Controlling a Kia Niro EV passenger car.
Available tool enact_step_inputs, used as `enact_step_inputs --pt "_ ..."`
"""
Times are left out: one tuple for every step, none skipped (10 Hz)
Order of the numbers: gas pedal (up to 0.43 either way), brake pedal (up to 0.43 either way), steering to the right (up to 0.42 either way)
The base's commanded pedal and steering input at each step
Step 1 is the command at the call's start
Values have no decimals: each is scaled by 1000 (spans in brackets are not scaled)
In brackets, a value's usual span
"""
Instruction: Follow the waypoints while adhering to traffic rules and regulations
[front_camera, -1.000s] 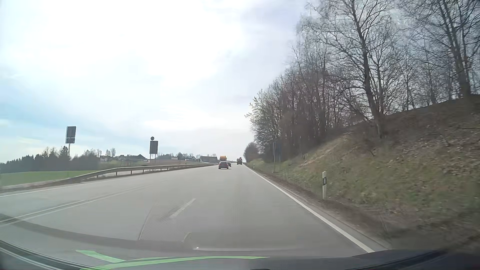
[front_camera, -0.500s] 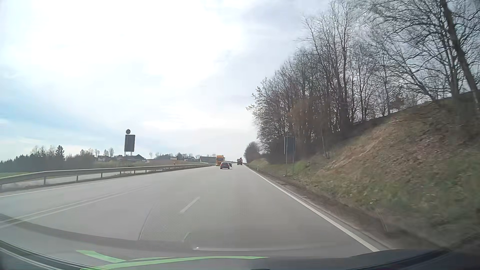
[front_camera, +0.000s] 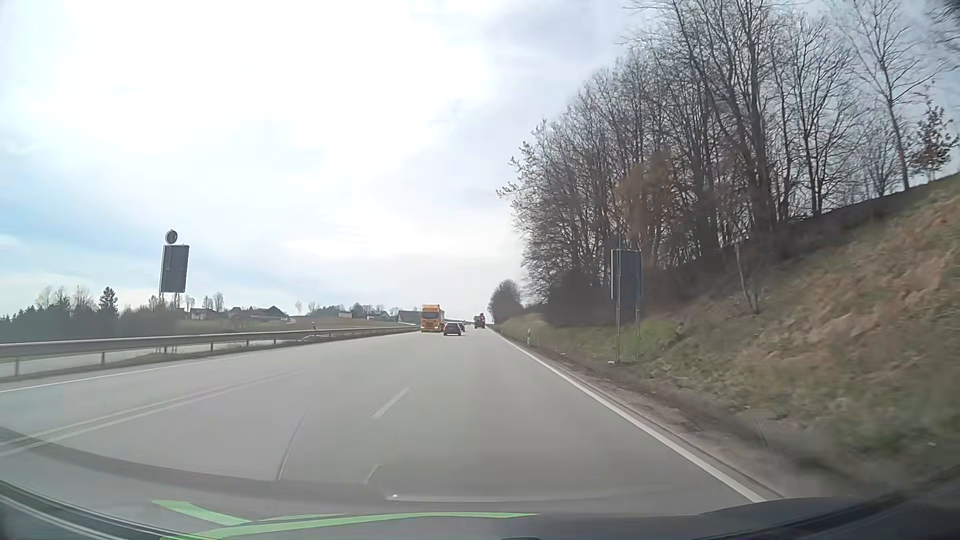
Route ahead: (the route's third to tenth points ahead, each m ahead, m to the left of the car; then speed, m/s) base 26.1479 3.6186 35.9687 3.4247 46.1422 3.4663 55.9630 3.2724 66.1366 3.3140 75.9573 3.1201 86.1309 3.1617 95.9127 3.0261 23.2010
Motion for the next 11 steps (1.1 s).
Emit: enact_step_inputs --pt "378 0 1" --pt "378 0 1" --pt "378 0 1" --pt "378 0 2" --pt "378 0 4" --pt "378 0 4" --pt "378 0 4" --pt "378 0 4" --pt "378 0 4" --pt "378 0 3" --pt "378 0 3"
